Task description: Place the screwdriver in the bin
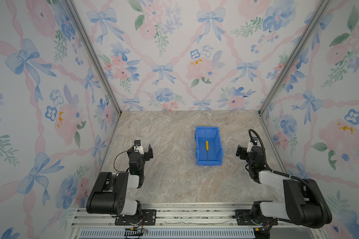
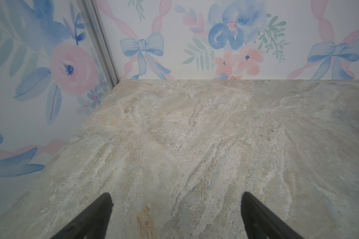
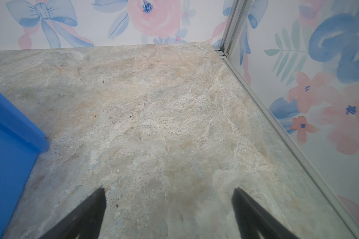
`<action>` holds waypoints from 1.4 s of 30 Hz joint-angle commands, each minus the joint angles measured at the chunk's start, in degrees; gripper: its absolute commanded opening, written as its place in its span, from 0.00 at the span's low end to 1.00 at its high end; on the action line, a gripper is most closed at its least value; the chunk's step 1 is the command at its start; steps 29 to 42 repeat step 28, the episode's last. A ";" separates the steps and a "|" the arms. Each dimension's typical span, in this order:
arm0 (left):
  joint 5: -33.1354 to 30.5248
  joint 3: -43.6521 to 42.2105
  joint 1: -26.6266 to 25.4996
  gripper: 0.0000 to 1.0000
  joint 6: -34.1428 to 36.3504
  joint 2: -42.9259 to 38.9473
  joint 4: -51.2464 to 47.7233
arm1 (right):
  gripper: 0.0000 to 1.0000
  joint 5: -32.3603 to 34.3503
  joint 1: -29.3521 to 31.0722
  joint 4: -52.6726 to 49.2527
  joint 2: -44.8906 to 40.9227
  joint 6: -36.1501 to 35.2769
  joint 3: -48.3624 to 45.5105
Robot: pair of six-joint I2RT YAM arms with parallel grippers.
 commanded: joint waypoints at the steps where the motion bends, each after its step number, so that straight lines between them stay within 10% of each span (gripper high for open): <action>1: 1.64 0.53 0.51 0.98 -0.25 4.02 6.98 | 0.97 -1.40 -0.65 7.64 4.03 0.51 1.29; 42: 1.29 1.24 -0.51 0.98 1.42 4.44 6.22 | 0.97 -2.67 1.21 12.26 9.39 -2.22 1.35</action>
